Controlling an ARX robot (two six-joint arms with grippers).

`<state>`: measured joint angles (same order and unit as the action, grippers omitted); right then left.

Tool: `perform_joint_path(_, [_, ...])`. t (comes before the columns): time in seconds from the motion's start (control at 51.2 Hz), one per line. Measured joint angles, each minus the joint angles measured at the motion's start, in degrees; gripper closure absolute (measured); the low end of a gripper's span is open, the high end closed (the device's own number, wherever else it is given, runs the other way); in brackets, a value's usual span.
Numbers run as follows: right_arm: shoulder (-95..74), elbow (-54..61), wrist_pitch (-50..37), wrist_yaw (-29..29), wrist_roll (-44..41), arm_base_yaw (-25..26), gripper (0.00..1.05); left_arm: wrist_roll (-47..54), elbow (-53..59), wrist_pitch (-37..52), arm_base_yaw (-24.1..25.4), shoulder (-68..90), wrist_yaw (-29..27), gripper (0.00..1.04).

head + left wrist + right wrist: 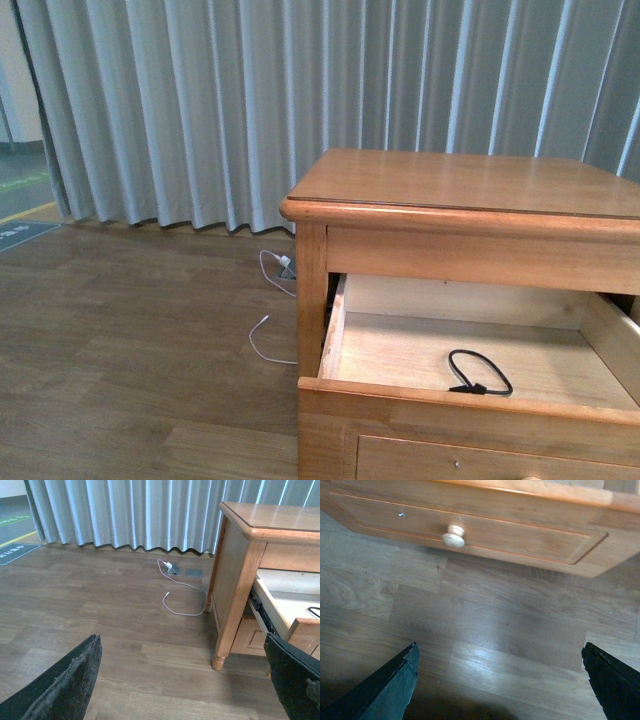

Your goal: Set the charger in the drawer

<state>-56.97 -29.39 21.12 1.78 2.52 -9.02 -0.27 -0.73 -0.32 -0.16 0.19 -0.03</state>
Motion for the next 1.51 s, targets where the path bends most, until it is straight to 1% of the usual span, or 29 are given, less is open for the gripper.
perform_joint_path(0.137, [-7.13,-1.79,-4.55,-2.34,1.79,-4.46,0.08,0.00,0.00,0.00,0.00,0.00,0.00,0.06])
perform_joint_path(0.274, [-14.03,-3.82,-8.72,-3.58,2.62,-5.60,0.08,0.00,0.00,0.00,0.00,0.00,0.00,0.06])
perform_joint_path(0.411, [-21.73,-6.58,-13.07,-5.44,2.91,-4.81,0.08,0.00,0.02,0.00,0.00,0.00,0.00,0.06])
perform_joint_path(0.586, [-31.65,-11.50,-16.61,-6.73,4.00,-2.99,0.08,0.00,0.00,0.00,0.00,0.00,0.00,0.06])
perform_joint_path(0.841, [-39.89,-16.81,-19.12,-7.98,6.56,-1.62,0.08,0.00,0.00,0.00,0.00,0.00,0.00,0.06])
perform_joint_path(0.958, [-42.40,-18.82,-21.86,-8.55,7.58,-1.44,0.08,0.00,0.00,0.00,0.00,0.00,0.00,0.06])
perform_joint_path(1.075, [-45.51,-20.59,-28.55,-9.42,10.29,-0.85,0.08,0.00,0.02,0.00,0.00,0.00,0.00,0.06])
perform_joint_path(1.134, [-46.71,-21.44,-30.53,-9.09,11.69,-0.52,0.08,0.00,0.02,0.00,0.00,0.00,0.00,0.06])
perform_joint_path(1.212, [-49.37,-23.52,-33.03,-10.34,13.44,0.07,0.08,0.00,0.00,0.00,0.00,0.00,0.00,0.06])
perform_joint_path(1.408, [-53.31,-27.80,-33.75,-12.70,18.38,0.26,0.08,0.00,0.02,0.00,0.00,-0.02,0.00,0.06])
perform_joint_path(1.505, [-54.99,-29.99,-32.63,-13.88,23.63,0.24,0.08,0.00,0.00,0.00,0.00,-0.04,0.00,0.06])
